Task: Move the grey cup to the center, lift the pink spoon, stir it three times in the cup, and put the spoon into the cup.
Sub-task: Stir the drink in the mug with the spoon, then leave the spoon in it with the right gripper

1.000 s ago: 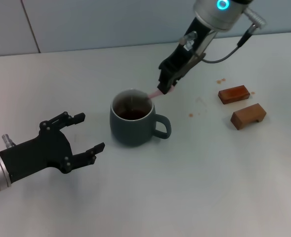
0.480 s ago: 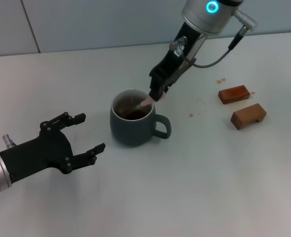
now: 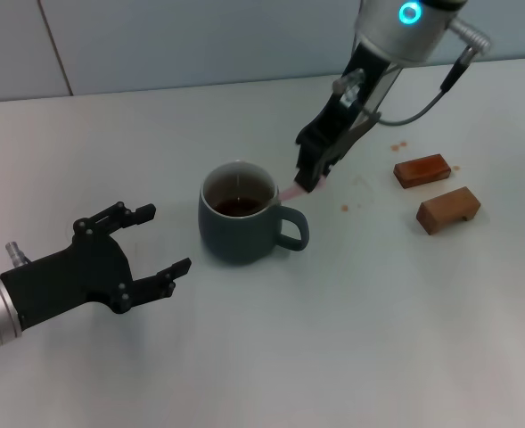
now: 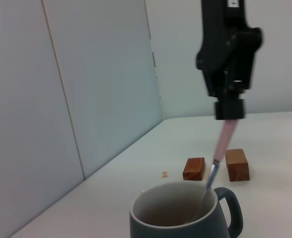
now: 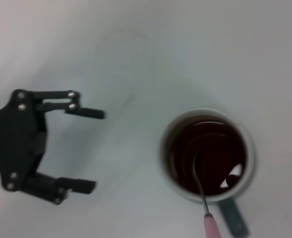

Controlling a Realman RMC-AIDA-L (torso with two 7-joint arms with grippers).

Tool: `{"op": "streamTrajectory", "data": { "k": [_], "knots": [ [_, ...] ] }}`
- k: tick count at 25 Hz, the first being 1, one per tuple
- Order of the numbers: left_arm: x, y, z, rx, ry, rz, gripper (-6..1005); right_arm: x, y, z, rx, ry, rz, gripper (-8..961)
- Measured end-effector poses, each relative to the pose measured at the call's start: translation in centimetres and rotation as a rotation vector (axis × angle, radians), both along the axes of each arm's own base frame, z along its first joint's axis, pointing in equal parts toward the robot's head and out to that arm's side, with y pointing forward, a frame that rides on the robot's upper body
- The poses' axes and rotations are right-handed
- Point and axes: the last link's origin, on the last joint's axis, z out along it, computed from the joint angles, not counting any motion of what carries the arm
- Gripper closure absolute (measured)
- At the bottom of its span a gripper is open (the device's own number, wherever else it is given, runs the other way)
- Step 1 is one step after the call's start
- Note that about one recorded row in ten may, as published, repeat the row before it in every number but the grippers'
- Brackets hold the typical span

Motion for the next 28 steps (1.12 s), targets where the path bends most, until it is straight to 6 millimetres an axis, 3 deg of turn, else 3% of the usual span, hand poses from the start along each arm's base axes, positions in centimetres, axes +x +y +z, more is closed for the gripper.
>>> {"op": "streamTrajectory", "data": {
  "k": [7,12,16,23,28],
  "knots": [
    [0.2,0.1,-0.1,-0.003,-0.003,-0.008,163,-1.1,0.5,-1.2,0.035,0.021,0.054,796],
    [0.3,0.1,-0.1,-0.005,-0.005,-0.010,163,0.0,1.1,0.1,0.070,0.009,0.028,790],
    [0.3,0.1,-0.2,-0.005,-0.004,-0.011,163,0.7,0.5,0.5,0.040,0.004,-0.014,784],
    [0.4,0.1,-0.2,-0.006,-0.005,-0.014,163,-0.8,0.1,-1.3,0.015,0.027,0.039,776],
    [0.5,0.1,-0.2,-0.006,-0.005,-0.015,163,-0.9,0.8,-0.9,0.054,0.030,0.050,769]
  ]
}}
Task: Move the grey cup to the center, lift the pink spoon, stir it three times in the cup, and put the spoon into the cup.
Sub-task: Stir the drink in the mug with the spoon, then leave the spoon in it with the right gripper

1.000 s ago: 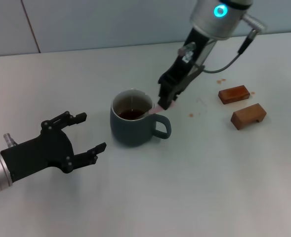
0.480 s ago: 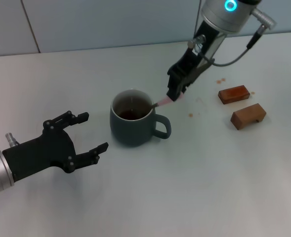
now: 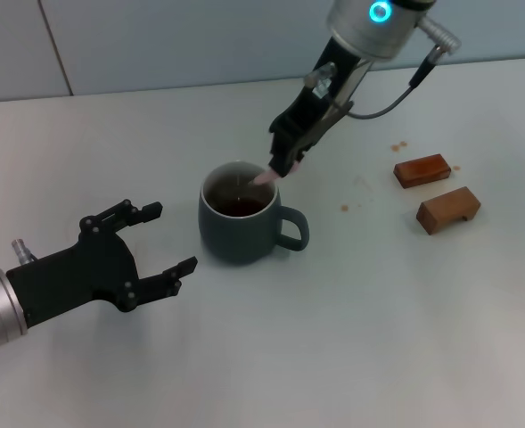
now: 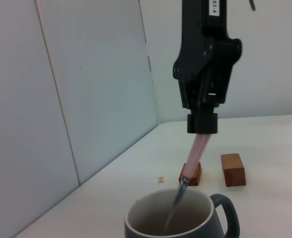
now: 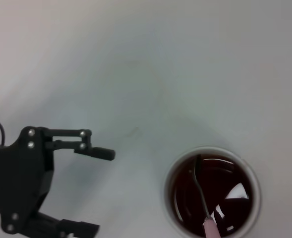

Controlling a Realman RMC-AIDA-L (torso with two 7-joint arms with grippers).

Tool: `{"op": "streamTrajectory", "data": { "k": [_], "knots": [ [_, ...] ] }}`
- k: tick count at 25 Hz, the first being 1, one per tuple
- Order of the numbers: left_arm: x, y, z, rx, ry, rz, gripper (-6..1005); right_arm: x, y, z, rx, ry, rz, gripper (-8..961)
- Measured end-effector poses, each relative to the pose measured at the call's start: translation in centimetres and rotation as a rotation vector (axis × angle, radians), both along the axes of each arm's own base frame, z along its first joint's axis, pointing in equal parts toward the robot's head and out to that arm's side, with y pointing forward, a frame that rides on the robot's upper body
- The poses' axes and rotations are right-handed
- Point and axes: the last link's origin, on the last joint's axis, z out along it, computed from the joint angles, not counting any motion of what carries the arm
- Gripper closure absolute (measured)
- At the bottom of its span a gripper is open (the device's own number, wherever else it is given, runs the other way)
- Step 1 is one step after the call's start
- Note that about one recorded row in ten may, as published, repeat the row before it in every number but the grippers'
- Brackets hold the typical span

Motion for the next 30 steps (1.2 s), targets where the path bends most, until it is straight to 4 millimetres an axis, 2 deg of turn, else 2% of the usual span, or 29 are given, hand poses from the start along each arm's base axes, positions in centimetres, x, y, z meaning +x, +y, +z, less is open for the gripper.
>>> {"op": "streamTrajectory", "data": {
  "k": [6,12,22,26,28,30],
  "knots": [
    [0.0,0.0,0.0,0.000,0.000,0.001,163,1.4,-0.1,0.8,0.001,-0.009,-0.049,762],
    [0.0,0.0,0.0,-0.002,-0.002,-0.001,163,0.9,-0.4,0.1,-0.009,0.006,-0.044,754],
    [0.2,0.2,0.0,-0.002,-0.009,-0.003,163,1.4,-0.7,0.8,0.081,0.075,0.009,742],
    [0.4,0.3,0.1,-0.001,-0.012,-0.004,163,2.2,-1.6,2.0,0.123,0.145,0.070,588],
    [0.4,0.4,0.1,0.000,-0.014,-0.005,163,3.0,-2.7,2.9,0.131,0.226,0.141,511],
    [0.5,0.4,0.1,0.001,-0.014,-0.005,163,4.4,-4.2,3.7,0.152,0.310,0.221,475]
  ]
}}
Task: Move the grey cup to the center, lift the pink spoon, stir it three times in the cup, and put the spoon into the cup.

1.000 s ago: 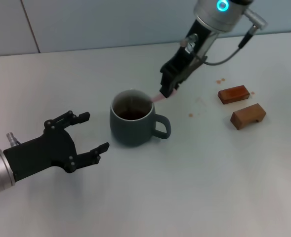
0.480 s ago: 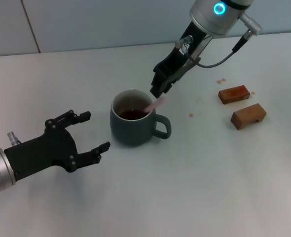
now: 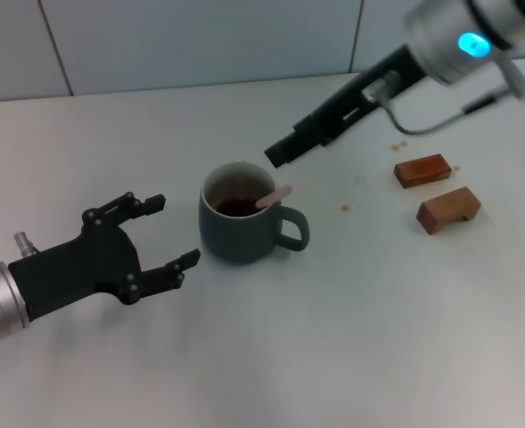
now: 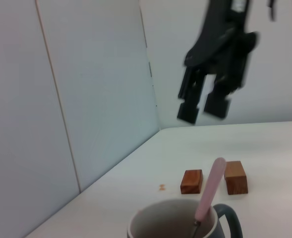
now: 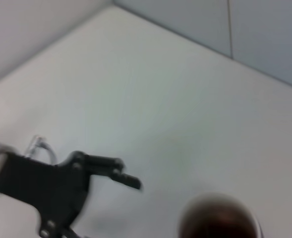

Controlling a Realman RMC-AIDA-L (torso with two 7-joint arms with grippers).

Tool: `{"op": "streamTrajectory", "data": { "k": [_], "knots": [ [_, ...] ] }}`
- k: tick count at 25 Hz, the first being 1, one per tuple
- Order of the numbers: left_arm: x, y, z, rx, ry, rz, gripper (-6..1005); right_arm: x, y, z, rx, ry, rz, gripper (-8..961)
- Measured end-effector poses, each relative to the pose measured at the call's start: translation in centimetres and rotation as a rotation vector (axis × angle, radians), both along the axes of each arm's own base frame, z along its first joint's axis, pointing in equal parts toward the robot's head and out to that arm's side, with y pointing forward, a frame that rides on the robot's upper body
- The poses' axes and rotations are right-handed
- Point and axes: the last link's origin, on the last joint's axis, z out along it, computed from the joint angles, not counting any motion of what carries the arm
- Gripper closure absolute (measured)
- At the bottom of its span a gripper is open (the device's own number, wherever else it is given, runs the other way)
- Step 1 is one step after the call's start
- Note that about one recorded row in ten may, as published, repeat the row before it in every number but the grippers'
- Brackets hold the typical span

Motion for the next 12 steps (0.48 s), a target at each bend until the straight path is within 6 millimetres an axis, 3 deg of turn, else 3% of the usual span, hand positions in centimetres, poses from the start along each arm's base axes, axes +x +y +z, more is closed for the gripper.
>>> {"op": "streamTrajectory", "data": {
  "k": [4,8,12],
  "knots": [
    [0.0,0.1,0.1,0.003,-0.003,0.004,163,4.4,-3.8,1.0,0.101,0.133,0.154,403],
    [-0.1,0.1,0.1,0.004,-0.003,0.007,163,10.0,-7.4,0.3,0.186,0.215,0.216,331],
    [0.0,0.1,0.1,-0.002,-0.009,0.017,163,13.7,-9.7,-0.5,0.262,0.343,0.242,304]
  ]
}}
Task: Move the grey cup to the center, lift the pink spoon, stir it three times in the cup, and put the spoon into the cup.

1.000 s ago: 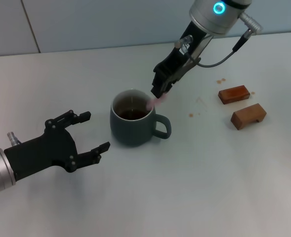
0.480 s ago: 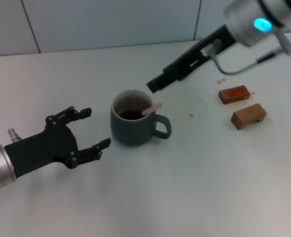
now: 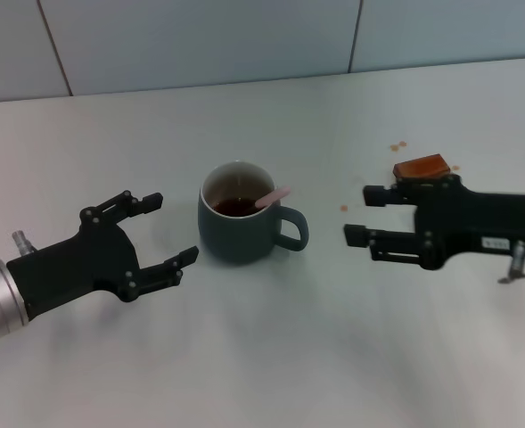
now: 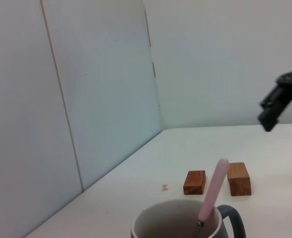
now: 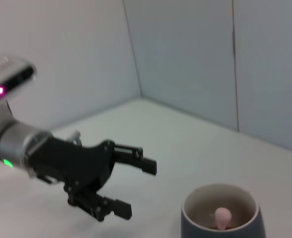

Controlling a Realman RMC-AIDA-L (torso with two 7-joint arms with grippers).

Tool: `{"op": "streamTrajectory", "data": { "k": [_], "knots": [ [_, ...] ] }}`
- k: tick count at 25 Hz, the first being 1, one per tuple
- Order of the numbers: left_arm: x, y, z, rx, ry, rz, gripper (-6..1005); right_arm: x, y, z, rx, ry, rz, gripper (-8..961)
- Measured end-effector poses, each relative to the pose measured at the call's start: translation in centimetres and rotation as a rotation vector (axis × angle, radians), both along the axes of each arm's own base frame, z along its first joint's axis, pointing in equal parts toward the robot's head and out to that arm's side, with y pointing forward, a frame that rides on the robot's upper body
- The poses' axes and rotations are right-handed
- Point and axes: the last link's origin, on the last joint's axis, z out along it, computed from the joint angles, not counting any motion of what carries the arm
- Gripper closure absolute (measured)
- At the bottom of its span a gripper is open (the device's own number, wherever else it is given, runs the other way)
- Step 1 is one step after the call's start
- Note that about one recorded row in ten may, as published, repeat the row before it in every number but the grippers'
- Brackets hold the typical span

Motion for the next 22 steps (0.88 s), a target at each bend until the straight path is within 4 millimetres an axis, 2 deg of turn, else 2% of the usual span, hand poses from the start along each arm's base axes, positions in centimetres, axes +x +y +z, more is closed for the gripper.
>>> {"op": "streamTrajectory", "data": {
  "k": [4,7,22],
  "knots": [
    [0.1,0.1,0.0,-0.006,-0.004,0.005,163,2.4,-0.4,-0.6,0.064,0.041,-0.016,291],
    [0.1,0.1,-0.1,-0.007,-0.003,0.006,163,3.3,-0.2,-1.1,0.078,0.032,-0.038,282],
    [0.3,0.3,-0.2,-0.015,-0.009,0.014,163,3.4,0.0,-1.5,0.072,0.027,-0.039,235]
  ]
}}
